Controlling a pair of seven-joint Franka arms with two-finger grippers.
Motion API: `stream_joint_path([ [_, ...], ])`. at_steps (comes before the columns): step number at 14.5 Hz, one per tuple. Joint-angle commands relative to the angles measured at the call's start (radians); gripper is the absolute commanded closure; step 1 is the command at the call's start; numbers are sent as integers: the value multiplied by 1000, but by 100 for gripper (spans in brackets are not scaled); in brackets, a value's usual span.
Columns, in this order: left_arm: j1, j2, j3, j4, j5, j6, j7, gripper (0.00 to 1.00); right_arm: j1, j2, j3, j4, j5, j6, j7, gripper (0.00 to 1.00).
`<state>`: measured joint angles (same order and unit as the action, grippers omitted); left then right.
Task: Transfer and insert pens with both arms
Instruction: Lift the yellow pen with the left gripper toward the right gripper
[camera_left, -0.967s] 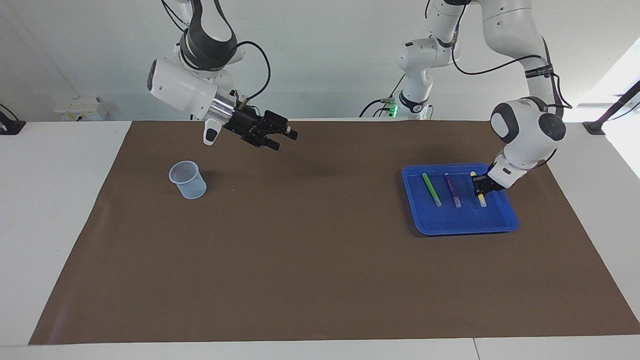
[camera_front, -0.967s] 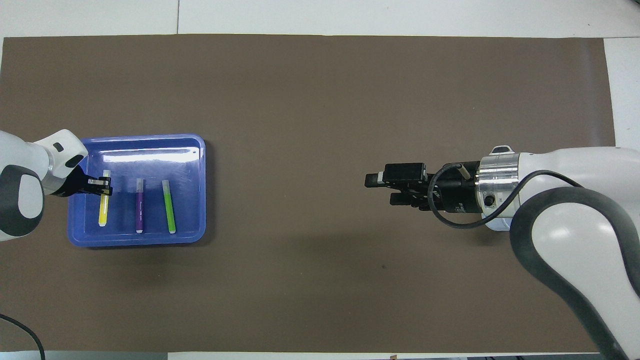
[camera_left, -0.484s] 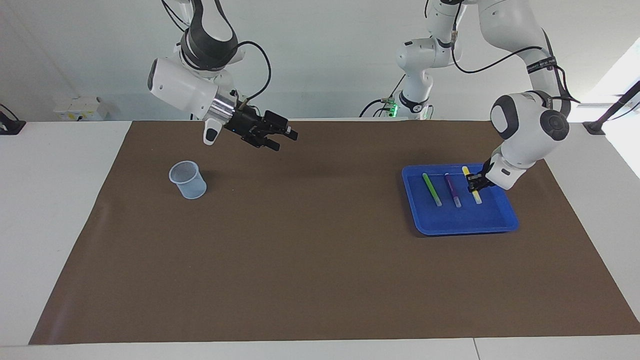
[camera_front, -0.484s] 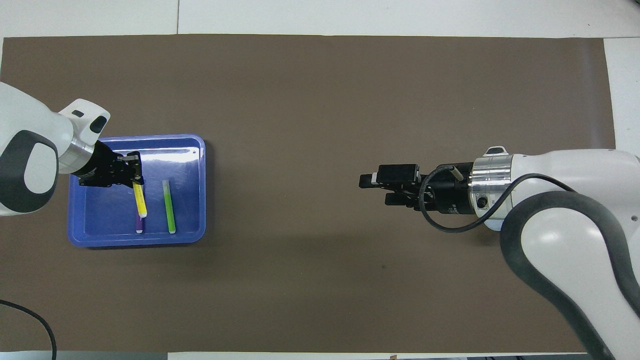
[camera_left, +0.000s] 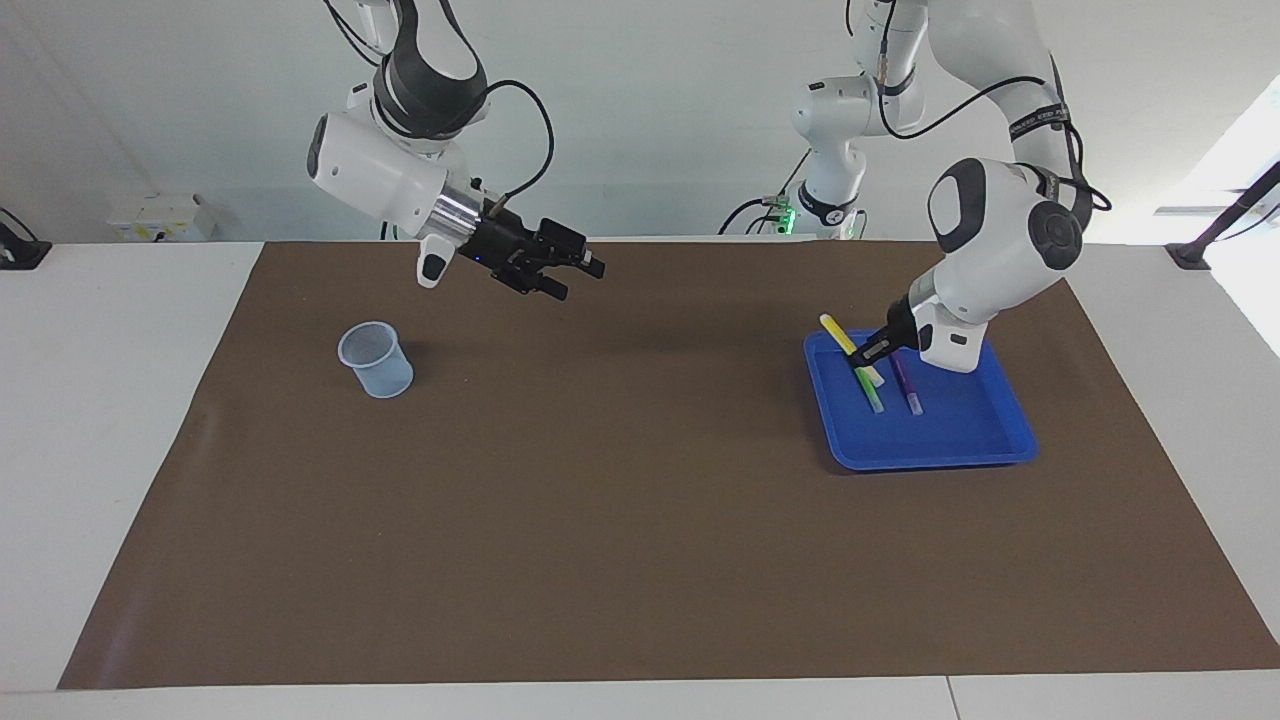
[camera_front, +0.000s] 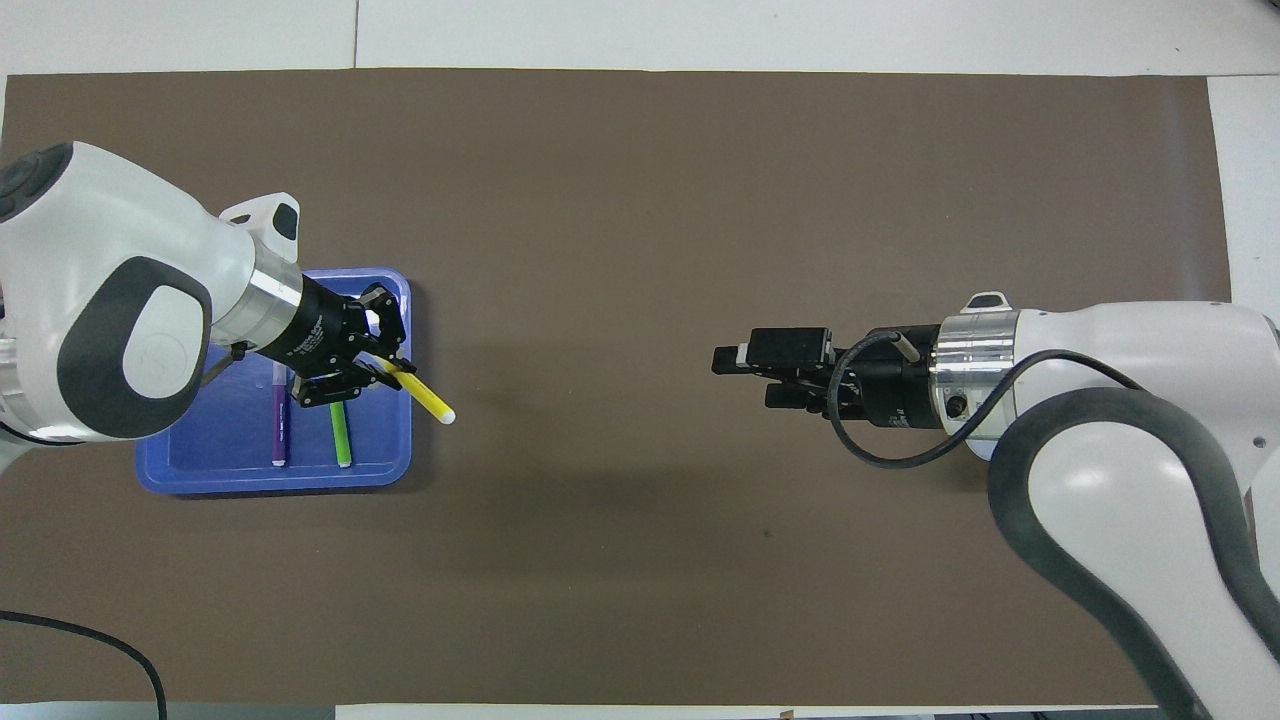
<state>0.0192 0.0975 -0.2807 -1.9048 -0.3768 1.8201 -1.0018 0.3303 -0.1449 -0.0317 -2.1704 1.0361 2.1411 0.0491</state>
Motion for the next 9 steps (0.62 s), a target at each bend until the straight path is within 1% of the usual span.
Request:
stream_joint_path([
  [1,2,-38,-20,-6,-91,16,-200,100,53,2,4,-8,24,72,5,0],
  [4,4,-38,-72,-6,-189,44,-306,100,105,1,4,-20,22,127,5,0],
  [6,2,-38,-100,-8,-235,109,-435,100,128,1,4,-22,22,167,5,0],
  [9,1,-38,-155,-11,-293,150,-501,100,151,16,4,-25,24,204,5,0],
])
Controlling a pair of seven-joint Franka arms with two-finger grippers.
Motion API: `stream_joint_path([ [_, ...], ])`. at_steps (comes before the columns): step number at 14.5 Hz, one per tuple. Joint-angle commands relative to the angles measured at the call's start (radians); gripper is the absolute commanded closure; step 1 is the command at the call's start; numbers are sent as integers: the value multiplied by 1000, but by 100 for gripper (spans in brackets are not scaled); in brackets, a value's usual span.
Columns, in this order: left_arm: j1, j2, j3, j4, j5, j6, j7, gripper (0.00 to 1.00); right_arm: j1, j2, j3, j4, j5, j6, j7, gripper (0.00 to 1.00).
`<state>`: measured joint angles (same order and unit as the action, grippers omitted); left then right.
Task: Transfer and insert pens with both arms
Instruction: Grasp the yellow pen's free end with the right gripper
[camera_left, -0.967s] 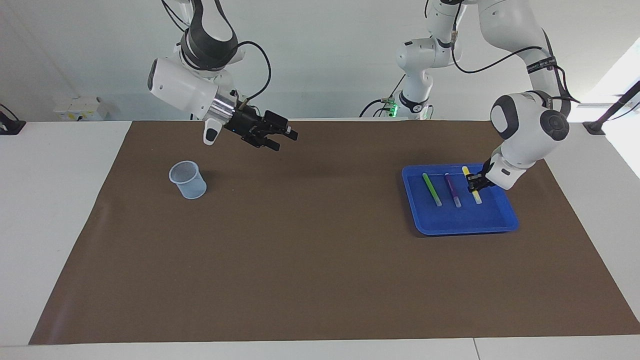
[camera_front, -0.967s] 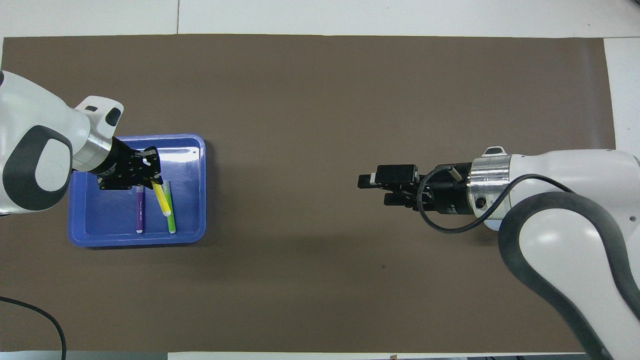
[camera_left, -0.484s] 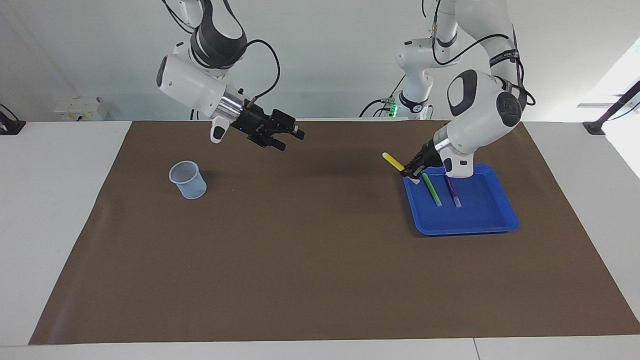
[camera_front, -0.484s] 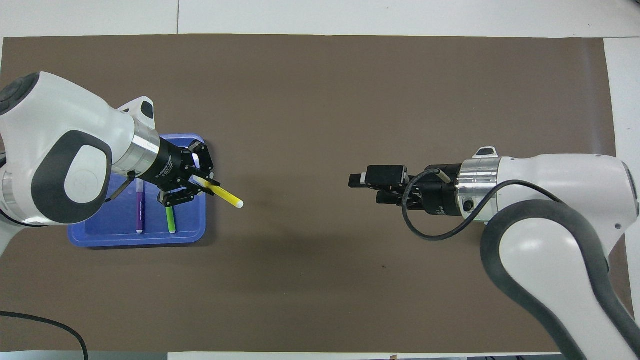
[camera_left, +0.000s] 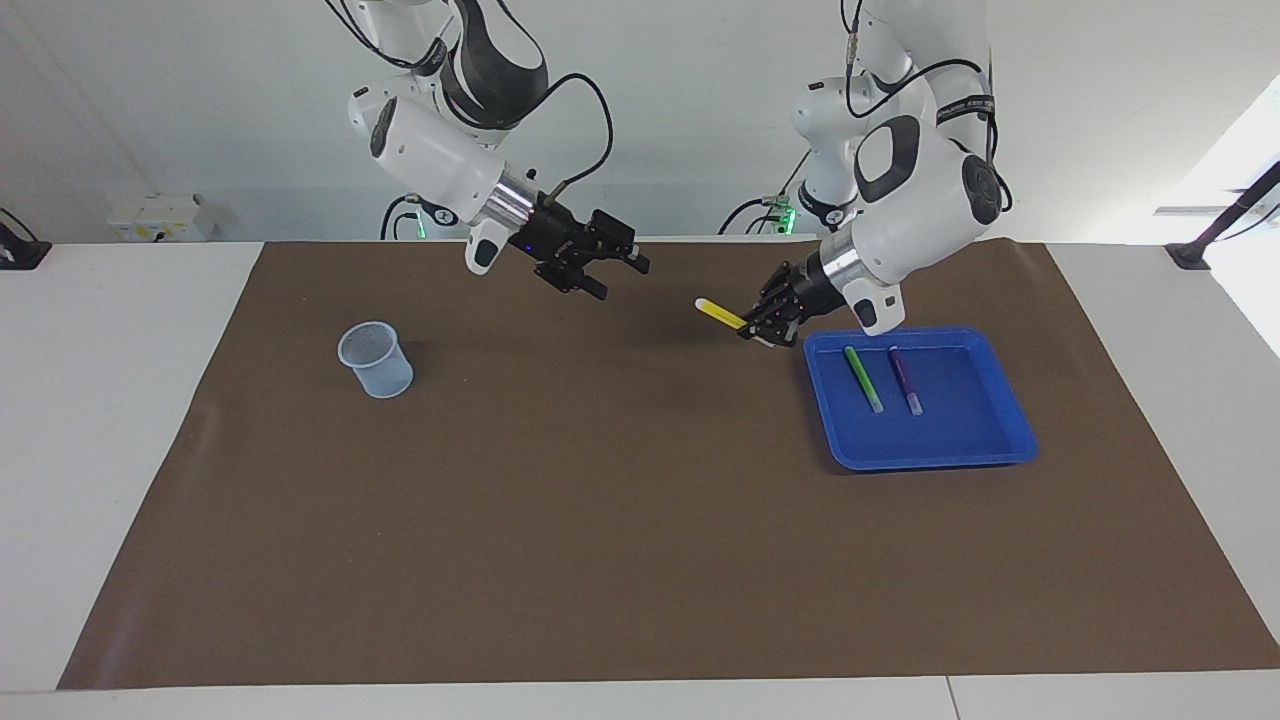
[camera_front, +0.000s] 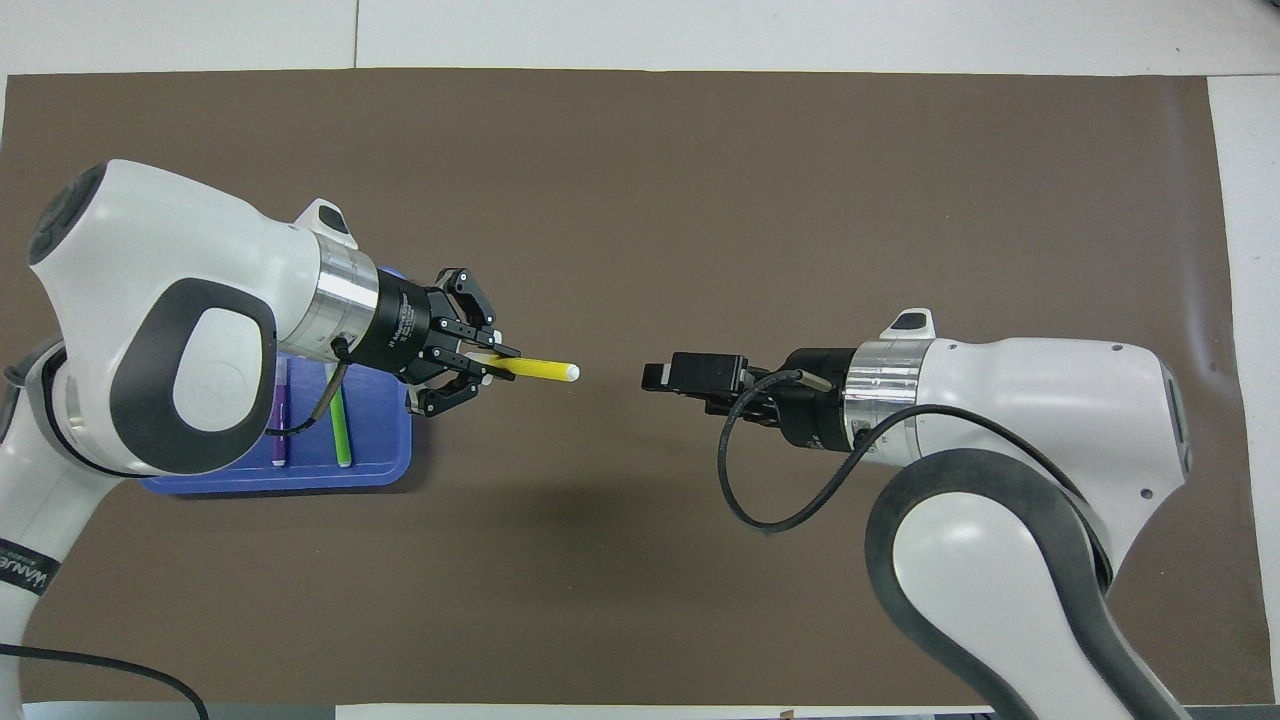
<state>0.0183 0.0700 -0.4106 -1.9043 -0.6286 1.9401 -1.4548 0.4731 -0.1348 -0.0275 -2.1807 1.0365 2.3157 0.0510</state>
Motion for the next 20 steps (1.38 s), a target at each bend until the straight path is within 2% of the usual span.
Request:
stream_joint_path([
  [1,2,-10,-42,-13,-43,45,-73,100,13,17,1,-13,28,34,3,0],
  [4,-18,-12,-51,-27,-80,91,-114,100,84,40,1,-11,74,160,12,0],
  [14,-34,-29,-62,-71,-137,134,-107,100,85,55,0,12,83,162,33,1],
  [19,-34,-29,-62,-75,-144,135,-105,100,88,60,0,19,83,169,35,39],
  [20,-34,-29,-62,-75,-146,135,-105,100,88,60,0,19,83,169,35,42],
])
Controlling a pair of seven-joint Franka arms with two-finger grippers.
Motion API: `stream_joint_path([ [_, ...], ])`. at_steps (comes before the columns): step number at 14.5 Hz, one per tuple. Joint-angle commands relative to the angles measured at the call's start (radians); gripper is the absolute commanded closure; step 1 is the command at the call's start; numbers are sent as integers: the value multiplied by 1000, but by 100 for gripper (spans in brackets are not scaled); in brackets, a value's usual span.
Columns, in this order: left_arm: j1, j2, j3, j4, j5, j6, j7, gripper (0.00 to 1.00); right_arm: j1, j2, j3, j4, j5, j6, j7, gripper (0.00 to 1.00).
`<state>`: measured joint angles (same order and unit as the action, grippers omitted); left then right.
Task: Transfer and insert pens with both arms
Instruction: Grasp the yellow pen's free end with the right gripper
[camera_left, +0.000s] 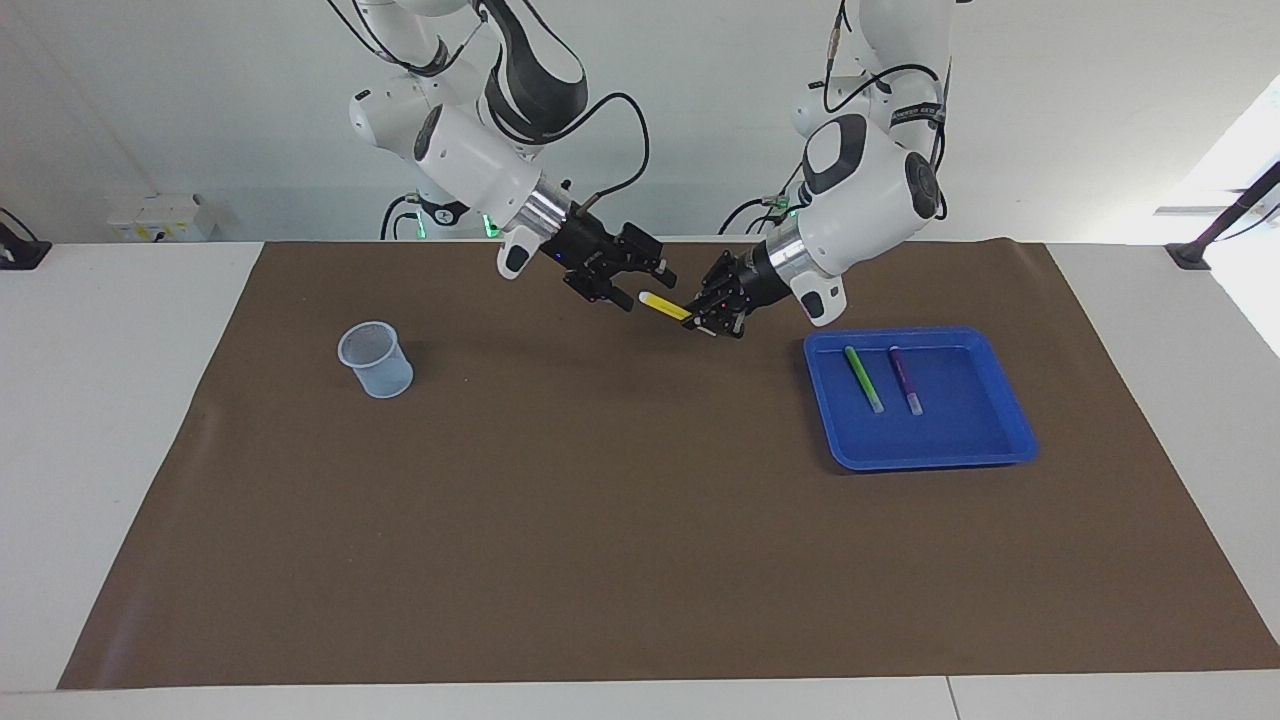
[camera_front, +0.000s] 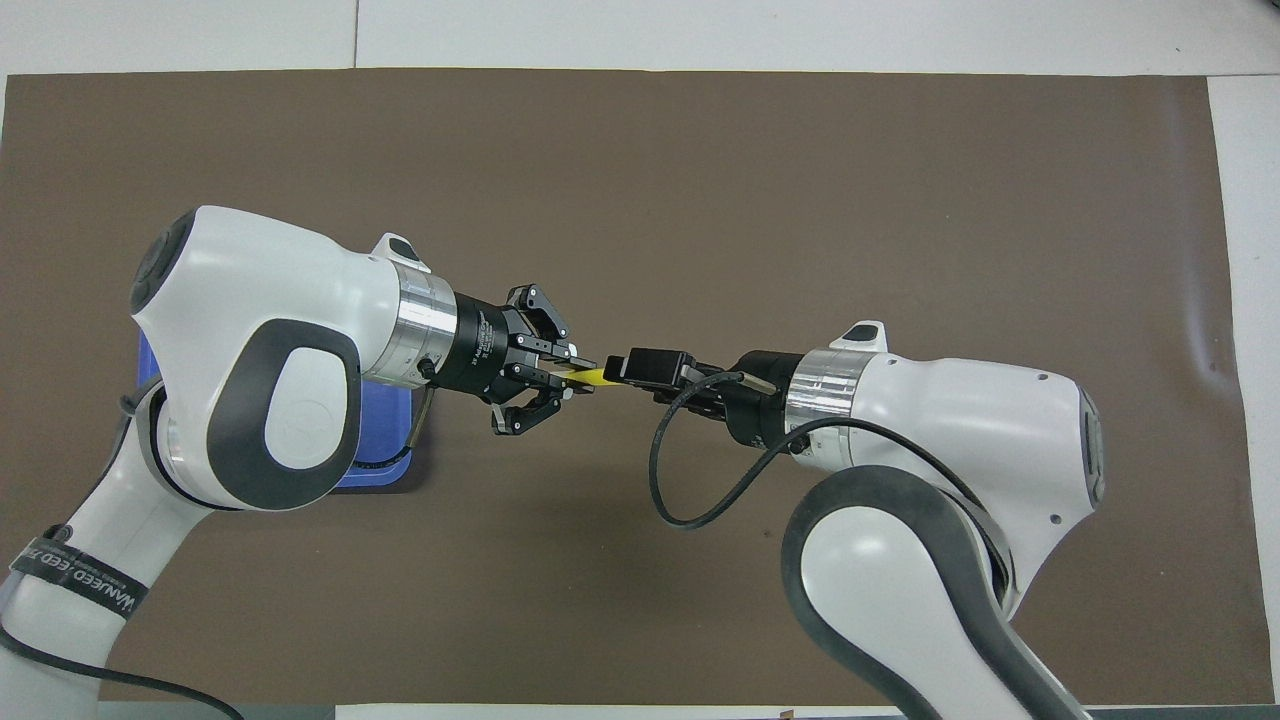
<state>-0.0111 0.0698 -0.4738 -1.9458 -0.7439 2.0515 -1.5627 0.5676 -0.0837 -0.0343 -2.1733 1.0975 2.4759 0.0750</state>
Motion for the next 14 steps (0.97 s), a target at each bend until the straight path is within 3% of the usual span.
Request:
stream_joint_path([
  [1,-4,-28,1,-33,-31,25,3,100,-6,8,7,12,22,9,11,42],
  [4,-4,-28,1,-33,-32,24,3,100,-8,10,7,12,22,11,12,43],
  [5,-4,-28,1,-33,-37,24,3,100,-8,10,7,12,22,11,12,49],
  [8,-4,-30,1,-33,-37,24,3,100,-11,10,7,12,24,11,14,90],
  [9,-3,-30,1,-33,-37,24,3,100,-12,10,7,12,31,11,14,97],
  [14,-4,-28,1,-35,-37,22,3,100,-12,10,7,14,74,18,14,100],
])
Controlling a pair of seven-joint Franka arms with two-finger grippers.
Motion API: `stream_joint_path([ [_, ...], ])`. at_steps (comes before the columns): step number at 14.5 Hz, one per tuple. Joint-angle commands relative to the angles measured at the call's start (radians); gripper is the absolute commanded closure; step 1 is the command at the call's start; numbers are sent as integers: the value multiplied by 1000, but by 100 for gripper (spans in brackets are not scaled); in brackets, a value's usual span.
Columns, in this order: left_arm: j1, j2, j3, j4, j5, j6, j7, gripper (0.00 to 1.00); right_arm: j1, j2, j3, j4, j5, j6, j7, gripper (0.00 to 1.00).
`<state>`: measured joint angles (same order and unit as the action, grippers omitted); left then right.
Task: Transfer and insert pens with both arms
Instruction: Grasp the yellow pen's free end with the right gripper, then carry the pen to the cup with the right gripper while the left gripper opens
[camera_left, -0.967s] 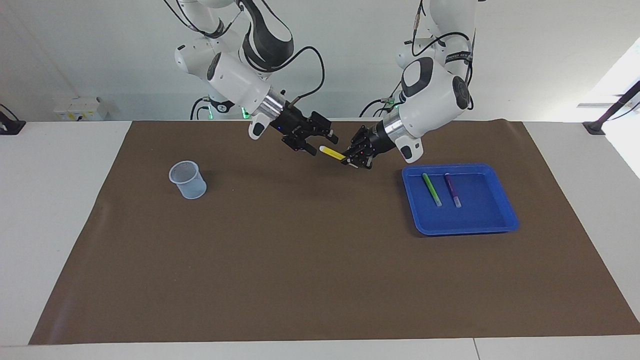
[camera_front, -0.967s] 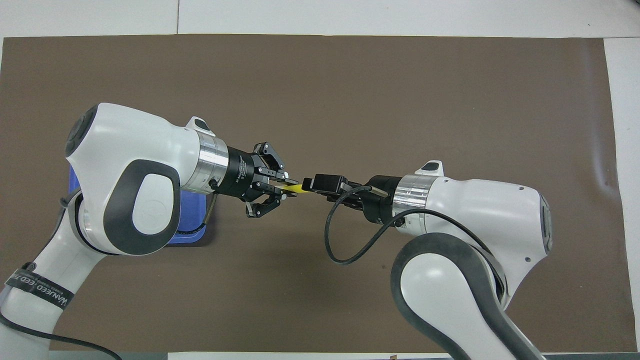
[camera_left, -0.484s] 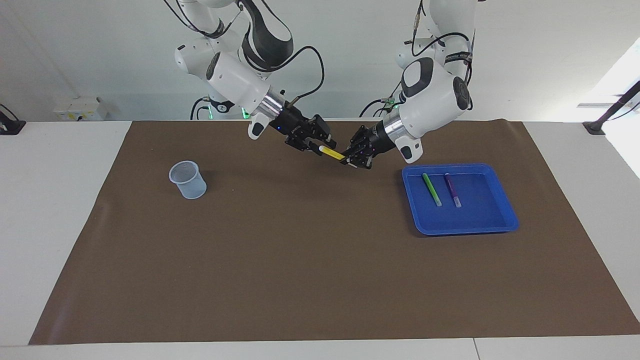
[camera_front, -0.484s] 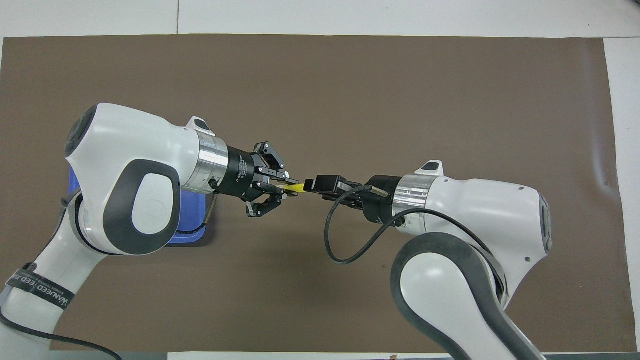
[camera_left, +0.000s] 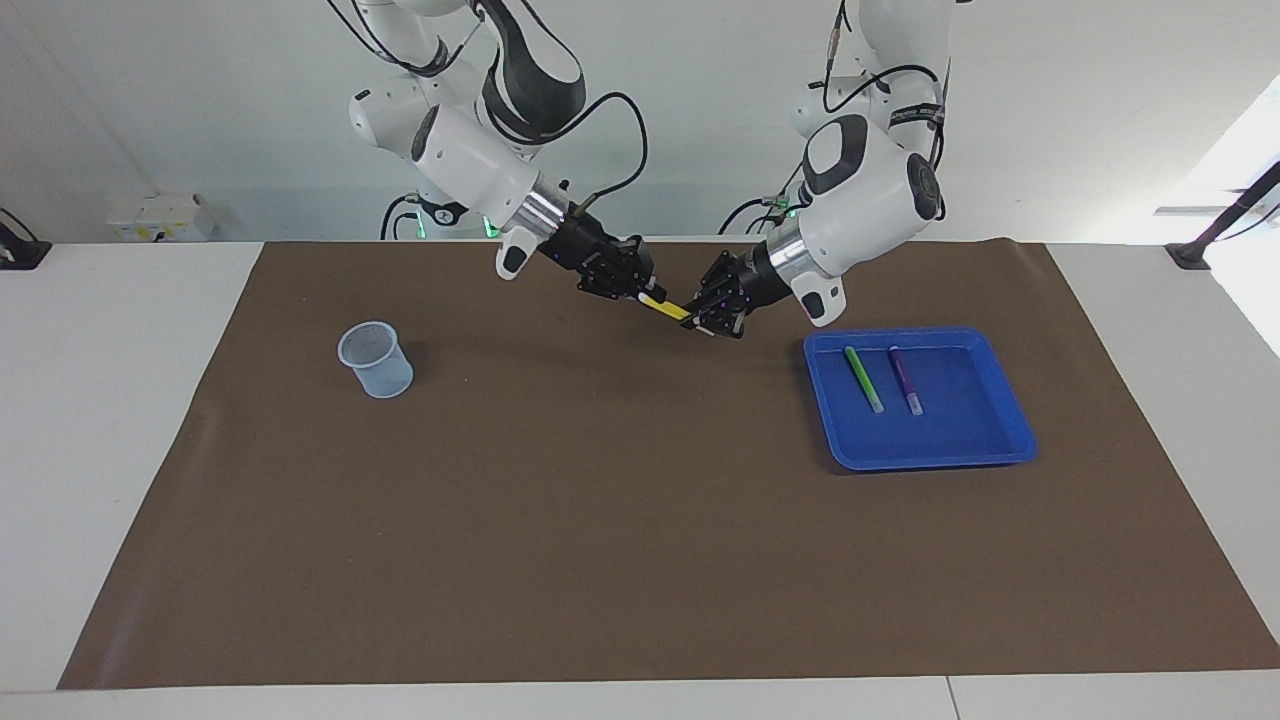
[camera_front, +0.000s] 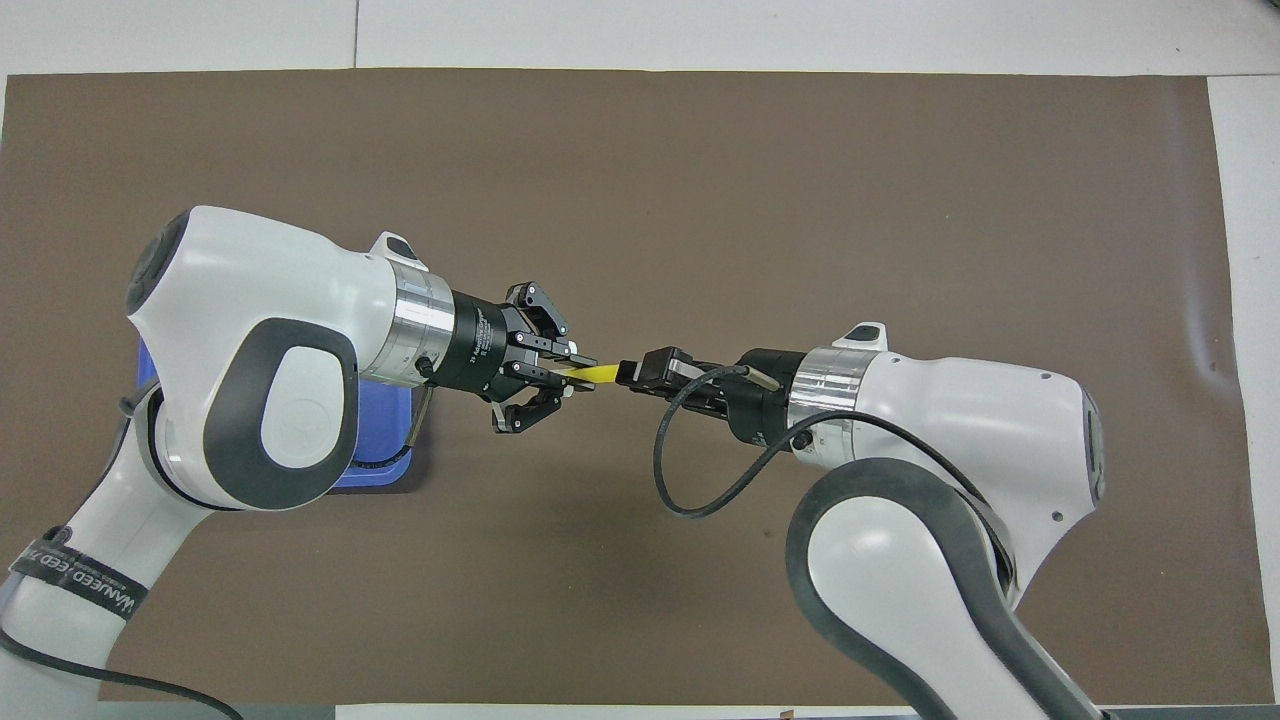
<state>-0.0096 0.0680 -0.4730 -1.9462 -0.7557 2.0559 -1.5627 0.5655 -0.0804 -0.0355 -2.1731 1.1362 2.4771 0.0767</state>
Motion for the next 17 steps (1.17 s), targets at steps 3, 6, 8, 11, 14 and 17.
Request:
stream_joint_path([
  [3,-9,-28,-9,-30,-25,21,4,0,-33,2,5,12,31,11,-5,100],
  [6,-12,-33,-15,-30,-25,27,3,0,-42,-18,5,10,30,11,-2,100],
  [8,-7,-33,-15,-30,-24,27,4,0,-61,-19,3,10,19,8,-6,100],
  [11,5,-33,-10,-31,-13,21,48,0,-99,-24,0,12,-62,-39,-6,100],
  [14,59,-33,-7,-31,10,-19,151,0,-186,-42,0,36,-281,-203,-18,100],
  [17,120,-33,-9,-20,136,-103,294,0,-310,-33,0,128,-447,-442,-90,100],
])
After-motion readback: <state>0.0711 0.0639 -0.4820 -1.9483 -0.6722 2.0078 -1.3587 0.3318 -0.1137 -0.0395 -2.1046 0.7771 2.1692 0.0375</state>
